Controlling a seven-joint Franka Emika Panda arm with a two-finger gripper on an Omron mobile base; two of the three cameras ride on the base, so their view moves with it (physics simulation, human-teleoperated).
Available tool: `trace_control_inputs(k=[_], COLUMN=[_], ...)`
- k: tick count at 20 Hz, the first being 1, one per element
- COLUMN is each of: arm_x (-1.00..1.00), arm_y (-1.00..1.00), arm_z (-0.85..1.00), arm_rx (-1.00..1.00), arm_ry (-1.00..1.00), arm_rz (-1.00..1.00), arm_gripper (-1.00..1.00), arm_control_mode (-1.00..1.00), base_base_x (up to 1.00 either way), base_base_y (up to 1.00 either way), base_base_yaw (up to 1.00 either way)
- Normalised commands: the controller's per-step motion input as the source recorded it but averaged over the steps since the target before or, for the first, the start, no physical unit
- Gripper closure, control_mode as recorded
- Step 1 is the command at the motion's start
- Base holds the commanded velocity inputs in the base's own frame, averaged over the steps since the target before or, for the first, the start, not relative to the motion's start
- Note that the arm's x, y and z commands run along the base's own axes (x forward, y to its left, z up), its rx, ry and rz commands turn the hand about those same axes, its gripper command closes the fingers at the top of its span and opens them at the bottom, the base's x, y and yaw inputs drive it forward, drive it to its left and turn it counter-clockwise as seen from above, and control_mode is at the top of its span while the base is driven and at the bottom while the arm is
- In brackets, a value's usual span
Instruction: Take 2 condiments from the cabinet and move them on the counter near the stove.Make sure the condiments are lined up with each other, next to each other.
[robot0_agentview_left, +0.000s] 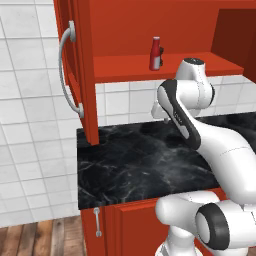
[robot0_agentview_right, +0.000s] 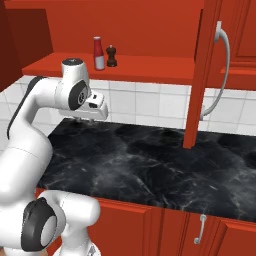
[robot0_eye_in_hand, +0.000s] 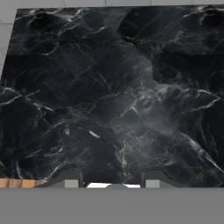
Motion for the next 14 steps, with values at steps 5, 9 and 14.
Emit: trace_control_inputs(k=[5,9,14], arm_x=[-0.10,-0.48,-0.22], arm_y=[-0.01,-0.20,-0.19], arm_z=[0.00,0.03,0.42], arm_rx=[0.00,-0.12,-0.12], arm_ry=[0.00,-0.05,-0.32], arm_rz=[-0.03,0.08,0.04], arm_gripper=[-1.00,-1.00,-1.00], arm_control_mode=[-1.00,-1.00,-1.00], base_base_x=[0.00,0.00,0.00], base_base_y=[0.00,0.00,0.00], base_base_yaw=[0.00,0.00,0.00])
